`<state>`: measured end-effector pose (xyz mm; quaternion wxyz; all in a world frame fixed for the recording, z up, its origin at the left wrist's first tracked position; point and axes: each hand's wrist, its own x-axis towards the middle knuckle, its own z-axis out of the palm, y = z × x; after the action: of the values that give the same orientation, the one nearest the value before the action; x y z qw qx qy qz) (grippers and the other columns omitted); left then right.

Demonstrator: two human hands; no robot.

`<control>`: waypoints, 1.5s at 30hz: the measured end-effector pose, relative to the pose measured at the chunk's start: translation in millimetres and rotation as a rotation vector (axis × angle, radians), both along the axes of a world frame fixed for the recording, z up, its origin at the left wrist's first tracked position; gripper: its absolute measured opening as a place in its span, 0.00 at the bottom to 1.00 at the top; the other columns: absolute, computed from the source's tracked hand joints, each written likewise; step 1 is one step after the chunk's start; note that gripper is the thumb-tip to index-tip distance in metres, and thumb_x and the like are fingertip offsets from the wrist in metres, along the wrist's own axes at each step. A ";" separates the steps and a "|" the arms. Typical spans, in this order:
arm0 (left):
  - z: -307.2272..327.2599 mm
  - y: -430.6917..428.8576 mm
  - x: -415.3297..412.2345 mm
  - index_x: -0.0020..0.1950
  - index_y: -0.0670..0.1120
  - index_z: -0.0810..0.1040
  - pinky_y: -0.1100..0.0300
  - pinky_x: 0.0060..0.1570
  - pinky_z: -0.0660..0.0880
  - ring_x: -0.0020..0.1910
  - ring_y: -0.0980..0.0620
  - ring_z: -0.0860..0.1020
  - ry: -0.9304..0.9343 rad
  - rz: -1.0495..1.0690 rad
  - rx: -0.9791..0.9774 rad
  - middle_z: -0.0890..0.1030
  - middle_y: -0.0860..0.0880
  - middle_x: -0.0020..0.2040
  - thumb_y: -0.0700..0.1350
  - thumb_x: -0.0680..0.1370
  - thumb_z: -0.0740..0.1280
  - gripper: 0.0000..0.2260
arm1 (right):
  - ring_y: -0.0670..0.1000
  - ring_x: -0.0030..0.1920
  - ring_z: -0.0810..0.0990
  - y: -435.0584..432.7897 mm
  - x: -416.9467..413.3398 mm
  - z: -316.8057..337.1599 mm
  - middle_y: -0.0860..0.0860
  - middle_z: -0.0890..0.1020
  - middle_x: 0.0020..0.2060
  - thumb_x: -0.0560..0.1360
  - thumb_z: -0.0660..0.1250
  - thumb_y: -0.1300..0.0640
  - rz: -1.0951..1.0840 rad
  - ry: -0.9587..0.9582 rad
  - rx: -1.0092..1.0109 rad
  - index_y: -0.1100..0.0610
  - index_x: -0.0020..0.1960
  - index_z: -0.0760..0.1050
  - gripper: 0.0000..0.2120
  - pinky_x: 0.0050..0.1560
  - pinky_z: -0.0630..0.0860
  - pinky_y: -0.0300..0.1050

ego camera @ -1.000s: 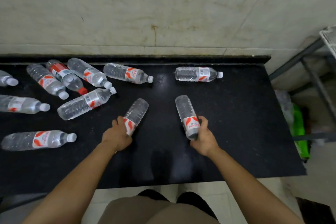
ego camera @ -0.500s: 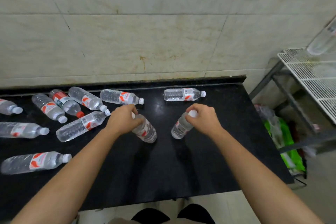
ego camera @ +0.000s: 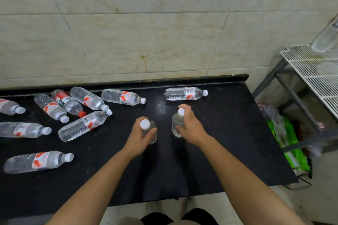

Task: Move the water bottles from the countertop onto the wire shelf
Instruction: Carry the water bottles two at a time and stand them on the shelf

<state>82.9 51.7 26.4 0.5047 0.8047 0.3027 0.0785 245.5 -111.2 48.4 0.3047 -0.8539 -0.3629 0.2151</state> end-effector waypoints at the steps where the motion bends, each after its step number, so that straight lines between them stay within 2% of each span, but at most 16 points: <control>1: -4.3 -0.8 -5.4 0.62 0.55 0.67 0.47 0.63 0.75 0.59 0.51 0.75 -0.017 -0.004 0.010 0.74 0.49 0.59 0.51 0.77 0.72 0.19 | 0.57 0.56 0.76 -4.3 0.6 0.6 0.50 0.68 0.61 0.76 0.71 0.61 -0.011 0.001 -0.001 0.43 0.69 0.53 0.34 0.54 0.73 0.50; 4: -6.4 -0.5 -11.5 0.62 0.61 0.66 0.49 0.63 0.75 0.59 0.51 0.75 -0.007 -0.021 0.058 0.73 0.50 0.60 0.59 0.76 0.69 0.18 | 0.56 0.55 0.77 -20.6 2.3 -0.6 0.51 0.70 0.61 0.75 0.73 0.58 -0.094 0.028 0.002 0.40 0.68 0.52 0.36 0.56 0.76 0.52; 7: -5.1 1.6 -10.9 0.61 0.64 0.65 0.51 0.57 0.75 0.57 0.51 0.76 0.027 -0.036 0.121 0.73 0.51 0.60 0.58 0.79 0.67 0.15 | 0.56 0.56 0.78 -36.9 3.2 2.0 0.52 0.72 0.61 0.75 0.74 0.56 -0.181 0.082 0.003 0.40 0.68 0.51 0.37 0.58 0.77 0.54; 9: -5.2 5.7 -6.3 0.59 0.60 0.68 0.52 0.54 0.74 0.55 0.50 0.77 0.046 -0.005 0.138 0.76 0.51 0.57 0.62 0.79 0.64 0.12 | 0.55 0.57 0.77 -48.7 2.2 3.6 0.52 0.73 0.61 0.73 0.76 0.54 -0.222 0.147 -0.010 0.41 0.71 0.50 0.40 0.59 0.76 0.52; 12: -1.4 2.1 11.0 0.54 0.53 0.73 0.49 0.51 0.76 0.51 0.50 0.80 0.016 0.028 0.050 0.80 0.50 0.50 0.70 0.75 0.59 0.22 | 0.50 0.57 0.78 -75.8 -2.6 3.2 0.48 0.76 0.59 0.68 0.80 0.49 -0.349 0.236 0.054 0.44 0.73 0.55 0.44 0.58 0.77 0.47; 14: 2.7 -13.4 27.5 0.52 0.50 0.74 0.48 0.51 0.78 0.50 0.48 0.81 -0.029 0.031 -0.046 0.81 0.49 0.48 0.65 0.79 0.61 0.19 | 0.45 0.54 0.82 -99.5 -6.1 2.3 0.44 0.81 0.54 0.66 0.81 0.47 -0.458 0.222 0.099 0.46 0.65 0.70 0.32 0.56 0.80 0.46; 16: 7.6 -35.8 48.4 0.53 0.48 0.74 0.49 0.51 0.79 0.50 0.49 0.81 -0.068 0.001 -0.097 0.81 0.50 0.47 0.59 0.81 0.61 0.15 | 0.42 0.50 0.83 -124.1 -11.2 2.7 0.43 0.84 0.49 0.67 0.81 0.48 -0.582 0.197 0.145 0.46 0.55 0.77 0.20 0.54 0.82 0.46; 21: 42.3 -99.3 111.9 0.54 0.47 0.76 0.56 0.49 0.77 0.49 0.54 0.82 -0.153 -0.151 -0.227 0.82 0.52 0.48 0.55 0.83 0.62 0.12 | 0.46 0.49 0.82 -180.0 -17.1 18.7 0.45 0.82 0.48 0.69 0.76 0.47 -0.852 0.049 0.197 0.50 0.54 0.73 0.19 0.50 0.79 0.45; 25: 77.0 -162.1 148.6 0.47 0.41 0.77 0.49 0.50 0.79 0.44 0.51 0.82 -0.231 -0.303 -0.301 0.83 0.48 0.42 0.61 0.78 0.65 0.22 | 0.46 0.43 0.81 -226.1 -3.9 44.9 0.46 0.83 0.41 0.69 0.76 0.48 -1.016 0.030 0.414 0.51 0.46 0.78 0.11 0.46 0.77 0.46; 27: 92.7 -198.4 160.8 0.44 0.38 0.75 0.45 0.48 0.79 0.41 0.50 0.81 -0.263 -0.396 -0.293 0.82 0.43 0.40 0.62 0.77 0.65 0.25 | 0.43 0.37 0.80 -251.6 3.9 58.0 0.46 0.83 0.35 0.70 0.75 0.48 -1.049 0.064 0.565 0.54 0.41 0.79 0.11 0.41 0.76 0.42; 29: 107.8 -237.4 172.2 0.41 0.39 0.75 0.46 0.44 0.79 0.39 0.50 0.81 -0.281 -0.484 -0.277 0.82 0.41 0.38 0.56 0.81 0.66 0.20 | 0.42 0.32 0.76 -279.6 13.5 71.4 0.48 0.79 0.31 0.74 0.74 0.49 -1.048 0.076 0.648 0.60 0.37 0.75 0.16 0.35 0.71 0.38; 32: 124.2 -297.5 191.5 0.38 0.48 0.76 0.53 0.42 0.78 0.37 0.54 0.81 -0.313 -0.566 -0.268 0.82 0.50 0.36 0.53 0.82 0.65 0.15 | 0.51 0.37 0.78 -329.3 32.2 85.4 0.63 0.79 0.35 0.71 0.70 0.38 -1.016 0.111 0.751 0.65 0.40 0.74 0.27 0.39 0.72 0.46; 34: 135.5 -339.3 206.7 0.38 0.51 0.77 0.57 0.41 0.78 0.37 0.56 0.81 -0.344 -0.588 -0.260 0.83 0.52 0.35 0.56 0.80 0.65 0.14 | 0.53 0.39 0.79 -367.5 45.8 94.0 0.65 0.82 0.39 0.71 0.71 0.37 -1.000 0.125 0.805 0.66 0.44 0.76 0.29 0.41 0.74 0.49; 38: 158.2 -418.4 240.3 0.43 0.41 0.80 0.63 0.37 0.78 0.36 0.56 0.83 -0.354 -0.541 -0.318 0.84 0.50 0.35 0.59 0.77 0.64 0.20 | 0.50 0.37 0.80 -453.3 80.6 115.8 0.52 0.81 0.34 0.72 0.74 0.43 -1.035 0.123 0.852 0.57 0.38 0.77 0.17 0.40 0.74 0.47; 41: 171.7 -460.1 271.7 0.48 0.37 0.80 0.62 0.37 0.79 0.36 0.52 0.85 -0.339 -0.540 -0.378 0.85 0.47 0.37 0.55 0.81 0.63 0.21 | 0.53 0.40 0.82 -510.6 111.0 135.1 0.53 0.84 0.38 0.69 0.75 0.42 -1.090 0.137 0.947 0.55 0.42 0.81 0.15 0.44 0.77 0.49; 45: 191.4 -496.4 308.9 0.52 0.30 0.76 0.60 0.40 0.81 0.39 0.50 0.84 -0.430 -0.564 -0.332 0.84 0.42 0.42 0.57 0.81 0.61 0.26 | 0.51 0.39 0.83 -556.3 151.9 165.7 0.52 0.83 0.38 0.76 0.74 0.53 -1.081 0.100 1.035 0.54 0.42 0.80 0.07 0.41 0.78 0.46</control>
<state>391.8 -444.7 217.7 0.6819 0.7287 -0.0344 0.0536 397.4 -667.5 214.1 0.7467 -0.6501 0.0665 -0.1243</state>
